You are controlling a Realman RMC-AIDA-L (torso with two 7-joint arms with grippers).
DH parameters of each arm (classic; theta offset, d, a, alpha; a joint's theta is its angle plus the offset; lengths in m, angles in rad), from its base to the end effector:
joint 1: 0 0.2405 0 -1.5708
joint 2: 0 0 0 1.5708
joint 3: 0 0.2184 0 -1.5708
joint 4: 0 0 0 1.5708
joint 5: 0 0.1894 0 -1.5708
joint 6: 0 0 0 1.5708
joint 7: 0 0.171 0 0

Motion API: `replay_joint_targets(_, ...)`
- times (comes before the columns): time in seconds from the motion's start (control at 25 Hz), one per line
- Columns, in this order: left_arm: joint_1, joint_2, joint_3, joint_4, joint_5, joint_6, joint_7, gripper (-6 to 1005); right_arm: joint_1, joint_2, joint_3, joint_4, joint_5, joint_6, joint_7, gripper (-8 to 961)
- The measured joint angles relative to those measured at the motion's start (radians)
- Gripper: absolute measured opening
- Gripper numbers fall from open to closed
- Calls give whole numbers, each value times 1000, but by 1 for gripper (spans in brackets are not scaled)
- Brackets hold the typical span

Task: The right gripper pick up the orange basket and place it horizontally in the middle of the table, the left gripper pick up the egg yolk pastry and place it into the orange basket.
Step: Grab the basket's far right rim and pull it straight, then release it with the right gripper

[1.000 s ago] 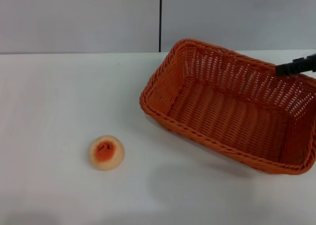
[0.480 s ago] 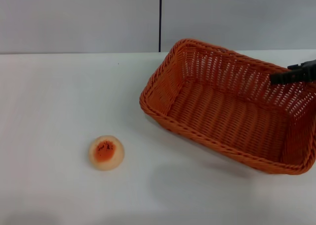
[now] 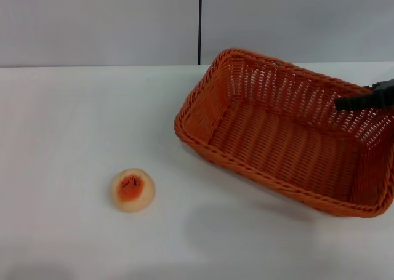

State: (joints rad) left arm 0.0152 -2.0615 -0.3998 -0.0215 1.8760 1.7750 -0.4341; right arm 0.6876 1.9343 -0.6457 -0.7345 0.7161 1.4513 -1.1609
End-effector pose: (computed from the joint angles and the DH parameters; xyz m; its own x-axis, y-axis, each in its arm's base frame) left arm -0.3366 0.1629 0.0765 0.5808 -0.2215 0.7833 0.8045 0.0095 -0.5938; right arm 0.2499 0.3559 0.0483 0.6609 -0.7152 -0.2274 -0.7476 -0.6009 -0.2828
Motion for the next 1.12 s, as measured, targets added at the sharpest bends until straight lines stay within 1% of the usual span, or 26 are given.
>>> replay_joint_targets(0.12,0,0,1,0,0,2,0,771,0,-1,-17,-1,-2,0,0,809)
replay_joint_targets(0.32,0,0,1,0,0,7,0,771,5,-2,-22,-2,-21,-7,0,698)
replay_joint_targets(0.56,-7,0,1,0,1,11,0,771,8,-1,-40,-9,-27,-10,0,454)
replay_joint_targets(0.72,-9,0,1,0,2,11,0,771,8,1,-58,-28,-28,-9,-9,374)
replay_joint_targets(0.84,-9,0,1,3,2,11,0,771,8,1,-96,-60,-28,-1,-35,314)
replay_joint_targets(0.88,-9,0,1,5,2,11,0,770,7,1,-152,-96,-28,8,-56,294)
replay_joint_targets(0.92,-9,0,1,5,2,11,0,770,7,1,-152,-96,-28,8,-56,283)
replay_joint_targets(0.96,-6,0,0,6,1,14,0,770,9,2,-211,-129,-28,12,-68,272)
replay_joint_targets(1.0,-6,0,0,6,1,14,0,770,9,2,-211,-129,-28,12,-68,261)
replay_joint_targets(1.08,-1,0,-1,6,0,17,0,770,22,1,-274,-165,-28,27,-113,239)
replay_joint_targets(1.12,-1,0,-1,6,0,17,0,770,22,1,-274,-165,-28,27,-113,230)
